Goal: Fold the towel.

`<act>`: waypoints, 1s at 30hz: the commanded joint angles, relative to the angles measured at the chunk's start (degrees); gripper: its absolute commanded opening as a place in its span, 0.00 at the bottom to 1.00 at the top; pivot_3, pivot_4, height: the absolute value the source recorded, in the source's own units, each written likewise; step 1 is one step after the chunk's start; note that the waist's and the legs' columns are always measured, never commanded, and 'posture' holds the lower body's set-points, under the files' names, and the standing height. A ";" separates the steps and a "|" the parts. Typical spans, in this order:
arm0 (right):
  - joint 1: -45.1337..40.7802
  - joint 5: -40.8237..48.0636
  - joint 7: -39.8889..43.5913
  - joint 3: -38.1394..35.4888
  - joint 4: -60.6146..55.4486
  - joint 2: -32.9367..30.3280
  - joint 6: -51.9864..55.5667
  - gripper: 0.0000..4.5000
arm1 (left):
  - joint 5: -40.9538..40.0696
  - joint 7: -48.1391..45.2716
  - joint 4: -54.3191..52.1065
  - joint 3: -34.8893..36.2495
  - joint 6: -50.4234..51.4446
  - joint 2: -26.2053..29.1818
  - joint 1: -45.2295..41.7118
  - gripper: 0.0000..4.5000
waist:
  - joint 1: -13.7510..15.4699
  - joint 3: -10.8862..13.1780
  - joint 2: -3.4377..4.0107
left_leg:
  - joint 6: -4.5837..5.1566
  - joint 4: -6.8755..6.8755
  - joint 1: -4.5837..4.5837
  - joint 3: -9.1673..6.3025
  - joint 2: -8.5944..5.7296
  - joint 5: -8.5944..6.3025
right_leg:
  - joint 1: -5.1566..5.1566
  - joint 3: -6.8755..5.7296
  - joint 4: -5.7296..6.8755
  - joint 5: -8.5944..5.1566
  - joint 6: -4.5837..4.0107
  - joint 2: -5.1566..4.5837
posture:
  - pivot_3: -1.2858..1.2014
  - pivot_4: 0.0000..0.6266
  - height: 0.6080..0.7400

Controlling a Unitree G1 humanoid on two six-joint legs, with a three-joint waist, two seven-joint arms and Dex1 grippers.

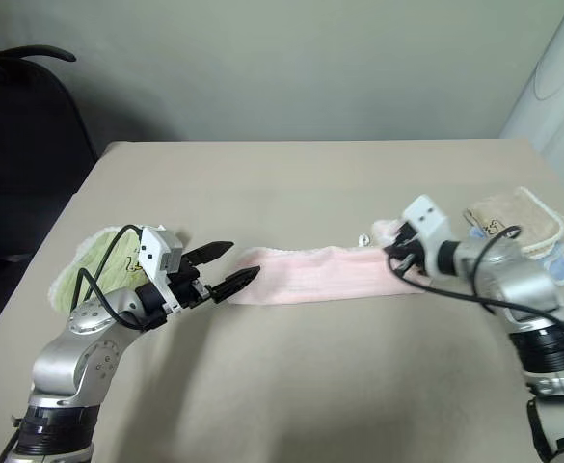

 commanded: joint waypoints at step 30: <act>2.68 8.72 4.62 -18.14 5.61 7.04 -5.08 0.16 | -22.34 16.83 -12.75 12.30 12.93 -4.96 6.16 1.00 | 0.26 0.09 -0.25 | -0.65 0.00 -0.01 0.05 0.01 0.37 | 0.00 0.02 -0.01 -0.02 0.03 0.05 | 0.52 0.24 1.00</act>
